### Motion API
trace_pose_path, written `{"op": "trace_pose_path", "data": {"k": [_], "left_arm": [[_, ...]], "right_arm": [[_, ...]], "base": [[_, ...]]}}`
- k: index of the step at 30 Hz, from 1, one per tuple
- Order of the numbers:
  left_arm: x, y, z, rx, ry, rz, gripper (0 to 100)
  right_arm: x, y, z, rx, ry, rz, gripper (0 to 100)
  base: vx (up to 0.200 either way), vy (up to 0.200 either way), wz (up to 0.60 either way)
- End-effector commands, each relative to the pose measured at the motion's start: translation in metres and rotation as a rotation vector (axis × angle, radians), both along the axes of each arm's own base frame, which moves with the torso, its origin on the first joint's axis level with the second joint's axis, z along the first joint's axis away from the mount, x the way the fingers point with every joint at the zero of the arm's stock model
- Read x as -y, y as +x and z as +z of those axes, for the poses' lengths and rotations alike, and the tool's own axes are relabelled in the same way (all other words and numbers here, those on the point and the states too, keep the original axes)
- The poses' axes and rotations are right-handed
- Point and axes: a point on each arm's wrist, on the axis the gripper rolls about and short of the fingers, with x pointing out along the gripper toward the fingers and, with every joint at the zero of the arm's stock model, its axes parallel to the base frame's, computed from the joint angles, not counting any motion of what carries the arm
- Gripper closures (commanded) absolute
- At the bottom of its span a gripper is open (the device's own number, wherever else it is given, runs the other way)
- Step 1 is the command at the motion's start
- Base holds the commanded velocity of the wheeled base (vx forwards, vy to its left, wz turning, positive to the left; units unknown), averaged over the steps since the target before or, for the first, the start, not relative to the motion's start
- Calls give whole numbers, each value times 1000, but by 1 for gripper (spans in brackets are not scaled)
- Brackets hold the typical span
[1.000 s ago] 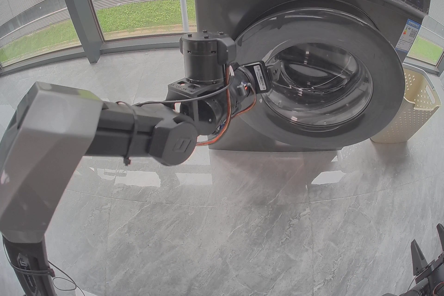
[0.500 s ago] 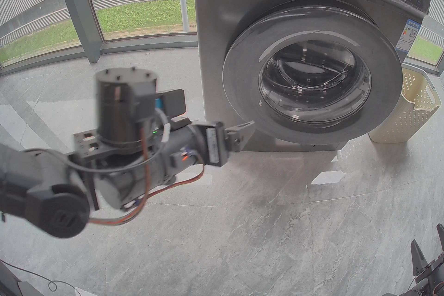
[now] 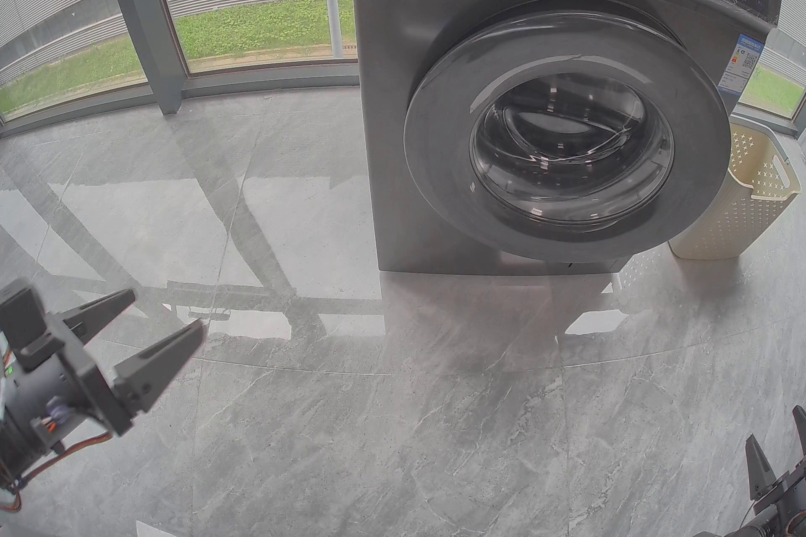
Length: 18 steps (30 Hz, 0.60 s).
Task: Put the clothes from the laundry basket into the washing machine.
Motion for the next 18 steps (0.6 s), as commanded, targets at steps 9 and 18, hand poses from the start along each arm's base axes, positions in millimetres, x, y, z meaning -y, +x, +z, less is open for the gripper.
{"op": "trace_pose_path", "data": {"k": [9,18], "left_arm": [[-67,-112,-105,183,29,320,0],[-67,-114,-121,50,72,472,0]], "right_arm": [[0,0,-5,-1,0,0,0],[0,0,-5,-1,0,0,0]], "base": [[0,0,0],[0,0,0]]}}
